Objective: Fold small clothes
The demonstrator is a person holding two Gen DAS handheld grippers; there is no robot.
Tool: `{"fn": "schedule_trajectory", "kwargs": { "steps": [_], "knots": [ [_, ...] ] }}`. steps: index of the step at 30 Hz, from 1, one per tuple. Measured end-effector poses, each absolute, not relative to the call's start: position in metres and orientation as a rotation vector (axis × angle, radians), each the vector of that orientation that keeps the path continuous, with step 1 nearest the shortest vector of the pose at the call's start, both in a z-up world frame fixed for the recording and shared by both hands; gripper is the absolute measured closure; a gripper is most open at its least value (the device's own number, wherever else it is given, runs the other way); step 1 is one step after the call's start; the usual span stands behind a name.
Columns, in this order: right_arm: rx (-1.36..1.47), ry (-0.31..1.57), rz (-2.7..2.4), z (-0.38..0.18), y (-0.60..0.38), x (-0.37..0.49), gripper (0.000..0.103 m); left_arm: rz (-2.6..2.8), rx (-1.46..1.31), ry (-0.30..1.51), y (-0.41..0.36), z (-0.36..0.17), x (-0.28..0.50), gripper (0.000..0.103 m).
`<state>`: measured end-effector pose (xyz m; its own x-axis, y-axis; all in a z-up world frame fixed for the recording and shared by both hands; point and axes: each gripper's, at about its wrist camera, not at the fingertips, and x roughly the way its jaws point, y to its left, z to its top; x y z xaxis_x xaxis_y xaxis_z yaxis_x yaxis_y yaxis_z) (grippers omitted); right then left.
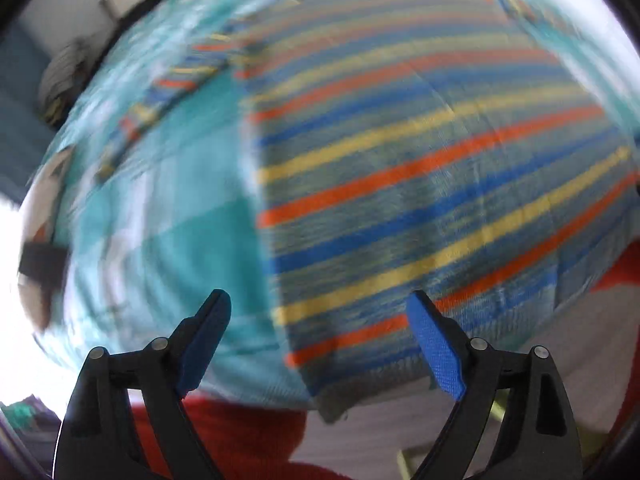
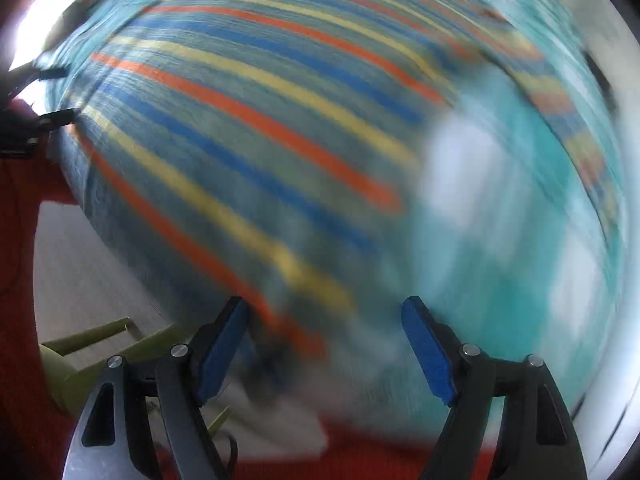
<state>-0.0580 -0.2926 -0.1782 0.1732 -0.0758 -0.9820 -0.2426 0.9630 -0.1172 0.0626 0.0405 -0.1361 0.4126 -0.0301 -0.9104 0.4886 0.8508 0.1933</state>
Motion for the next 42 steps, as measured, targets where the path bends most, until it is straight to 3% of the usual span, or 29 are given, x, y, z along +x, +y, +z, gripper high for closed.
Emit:
{"fn": "schedule_trajectory", "kwargs": {
  "steps": [9, 15, 20, 25, 28, 32, 34, 37, 39, 40, 42],
  "knots": [
    [0.217, 0.95, -0.03, -0.132, -0.33, -0.064, 0.024, -0.285, 0.132, 0.992, 0.021, -0.082, 0.088, 0.006],
    [0.504, 0.837, -0.017, -0.134, -0.37, -0.054, 0.024, -0.308, 0.026, 0.942, 0.027, -0.086, 0.079, 0.005],
    [0.624, 0.659, -0.194, -0.109, -0.494, -0.044, 0.024, -0.277, 0.155, 0.897, 0.027, -0.113, 0.073, 0.005],
    [0.856, 0.669, -0.29, -0.127, -0.611, 0.004, 0.025, -0.25, 0.183, 0.9, 0.025, -0.125, 0.077, 0.005],
    [0.896, 0.692, -0.305, -0.137, -0.636, 0.03, 0.039, -0.224, 0.171, 0.93, 0.028, -0.131, 0.082, 0.005],
    [0.875, 0.791, -0.36, -0.158, -0.646, 0.053, 0.044, -0.197, 0.171, 0.96, 0.031, -0.139, 0.086, 0.005],
    [0.795, 0.874, -0.427, -0.167, -0.641, 0.062, 0.057, -0.187, 0.175, 0.97, 0.031, -0.143, 0.087, 0.005],
    [0.726, 0.888, -0.463, -0.173, -0.635, 0.066, 0.06, -0.187, 0.18, 0.982, 0.03, -0.146, 0.088, 0.005],
    [0.627, 0.947, -0.49, -0.175, -0.626, 0.071, 0.088, -0.192, 0.188, 0.985, 0.029, -0.148, 0.087, 0.005],
    [0.615, 0.966, -0.474, -0.174, -0.624, 0.072, 0.097, -0.195, 0.195, 0.984, 0.027, -0.148, 0.087, 0.005],
    [0.651, 0.943, -0.464, -0.161, -0.624, 0.071, 0.097, -0.196, 0.202, 0.969, 0.027, -0.145, 0.085, 0.005]
  ]
}}
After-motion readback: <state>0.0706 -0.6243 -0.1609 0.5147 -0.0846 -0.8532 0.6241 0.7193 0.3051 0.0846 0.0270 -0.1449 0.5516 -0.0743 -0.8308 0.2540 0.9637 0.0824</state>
